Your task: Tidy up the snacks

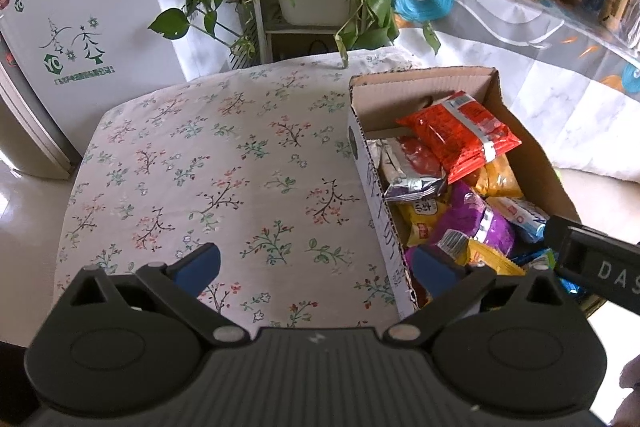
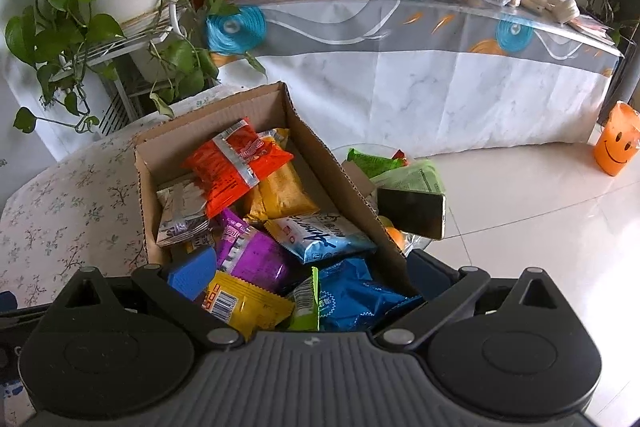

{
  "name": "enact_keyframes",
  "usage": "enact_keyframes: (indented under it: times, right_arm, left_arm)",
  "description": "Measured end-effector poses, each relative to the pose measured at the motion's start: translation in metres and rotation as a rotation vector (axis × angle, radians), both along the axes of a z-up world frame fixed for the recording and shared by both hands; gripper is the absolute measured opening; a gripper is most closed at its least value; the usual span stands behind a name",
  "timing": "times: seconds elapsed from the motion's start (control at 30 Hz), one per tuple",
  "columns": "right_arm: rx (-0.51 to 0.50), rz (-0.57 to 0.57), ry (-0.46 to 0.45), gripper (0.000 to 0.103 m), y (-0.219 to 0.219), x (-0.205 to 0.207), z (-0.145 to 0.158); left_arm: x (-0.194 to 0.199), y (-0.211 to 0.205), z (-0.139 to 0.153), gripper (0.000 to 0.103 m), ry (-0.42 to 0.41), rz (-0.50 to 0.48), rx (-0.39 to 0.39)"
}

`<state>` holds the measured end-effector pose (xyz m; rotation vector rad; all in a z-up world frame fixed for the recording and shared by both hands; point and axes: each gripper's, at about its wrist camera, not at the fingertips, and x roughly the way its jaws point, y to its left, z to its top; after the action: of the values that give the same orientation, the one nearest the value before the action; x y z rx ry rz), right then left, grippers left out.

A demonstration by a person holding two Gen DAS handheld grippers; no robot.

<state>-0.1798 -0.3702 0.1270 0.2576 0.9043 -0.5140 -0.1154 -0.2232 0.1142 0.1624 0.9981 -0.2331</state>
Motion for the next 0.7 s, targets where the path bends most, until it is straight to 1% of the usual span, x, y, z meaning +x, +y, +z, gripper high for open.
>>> enact_keyframes:
  times: [0.2,0.37,0.5,0.7]
  right_arm:
    - [-0.001,0.005,0.007,0.103,0.0012,0.0020,-0.0005]
    - [0.002,0.012,0.007,0.103,0.0022,0.0039,-0.0008]
    - [-0.022,0.013,0.017,0.103,0.0037,0.0057,-0.0012]
    - [-0.022,-0.011,0.014,0.103,0.0002,0.0062,-0.0008]
  left_arm:
    - [0.0011,-0.0030,-0.0019,0.102,-0.003,-0.007,0.024]
    - [0.0001,-0.0068,-0.0021,0.102,-0.009,-0.028,0.027]
    - [0.0009,-0.0091,-0.0028,0.102,-0.012,-0.046,0.036]
    - [0.0066,-0.0050,-0.0021,0.102,-0.015,-0.041,0.030]
